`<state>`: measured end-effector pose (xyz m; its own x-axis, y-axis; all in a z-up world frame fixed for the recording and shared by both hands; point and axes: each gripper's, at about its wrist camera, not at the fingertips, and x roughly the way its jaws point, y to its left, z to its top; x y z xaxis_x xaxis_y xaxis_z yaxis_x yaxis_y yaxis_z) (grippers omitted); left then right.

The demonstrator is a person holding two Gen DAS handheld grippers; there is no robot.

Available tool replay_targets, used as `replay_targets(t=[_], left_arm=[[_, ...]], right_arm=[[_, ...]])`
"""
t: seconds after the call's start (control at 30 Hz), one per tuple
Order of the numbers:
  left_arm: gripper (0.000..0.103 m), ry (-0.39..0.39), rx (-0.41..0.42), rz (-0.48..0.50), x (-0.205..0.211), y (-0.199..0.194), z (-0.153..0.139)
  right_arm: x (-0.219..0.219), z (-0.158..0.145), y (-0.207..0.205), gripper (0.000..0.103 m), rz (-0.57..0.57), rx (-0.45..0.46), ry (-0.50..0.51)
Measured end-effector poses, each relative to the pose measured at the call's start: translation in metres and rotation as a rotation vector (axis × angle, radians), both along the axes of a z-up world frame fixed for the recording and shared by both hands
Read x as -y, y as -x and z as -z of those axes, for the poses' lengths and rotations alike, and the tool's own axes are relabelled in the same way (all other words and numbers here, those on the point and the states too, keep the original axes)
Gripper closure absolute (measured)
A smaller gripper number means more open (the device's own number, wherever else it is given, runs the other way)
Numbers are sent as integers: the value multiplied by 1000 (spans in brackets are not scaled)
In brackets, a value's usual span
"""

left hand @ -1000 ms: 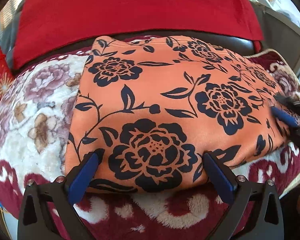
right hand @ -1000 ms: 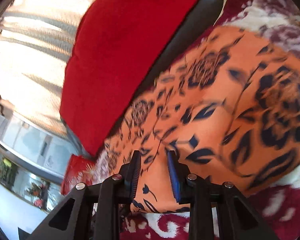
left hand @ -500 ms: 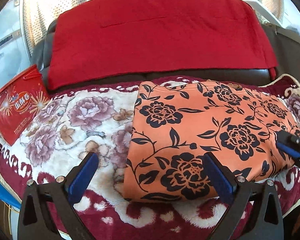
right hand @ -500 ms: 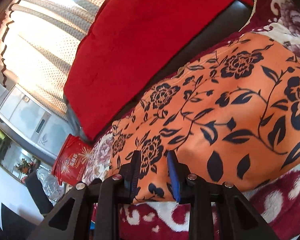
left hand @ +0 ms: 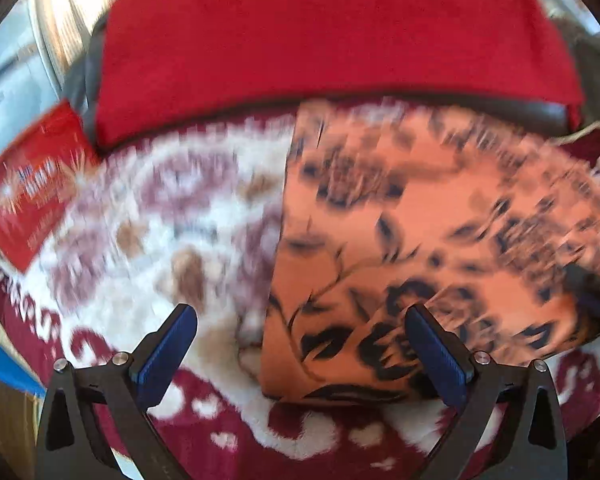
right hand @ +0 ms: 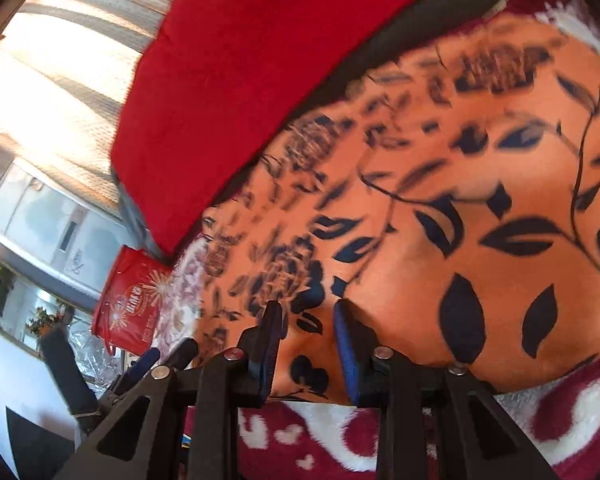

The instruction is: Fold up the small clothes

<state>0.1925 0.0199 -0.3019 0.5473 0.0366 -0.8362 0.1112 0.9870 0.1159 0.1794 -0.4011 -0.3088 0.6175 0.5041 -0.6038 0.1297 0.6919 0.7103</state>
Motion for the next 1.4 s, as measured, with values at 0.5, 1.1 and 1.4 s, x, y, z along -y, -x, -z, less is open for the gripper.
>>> replay_targets(t=[0.5, 1.1, 1.4], left_arm=[[0, 37, -23, -77, -14, -22, 9], [0, -27, 22, -8, 5, -11, 2], [0, -27, 60, 50, 22, -3, -4]], right_arm=[[-8, 7, -88, 73, -8, -10, 18], [158, -8, 10, 74, 424, -21, 103], [178, -7, 47, 73, 509, 29, 0]])
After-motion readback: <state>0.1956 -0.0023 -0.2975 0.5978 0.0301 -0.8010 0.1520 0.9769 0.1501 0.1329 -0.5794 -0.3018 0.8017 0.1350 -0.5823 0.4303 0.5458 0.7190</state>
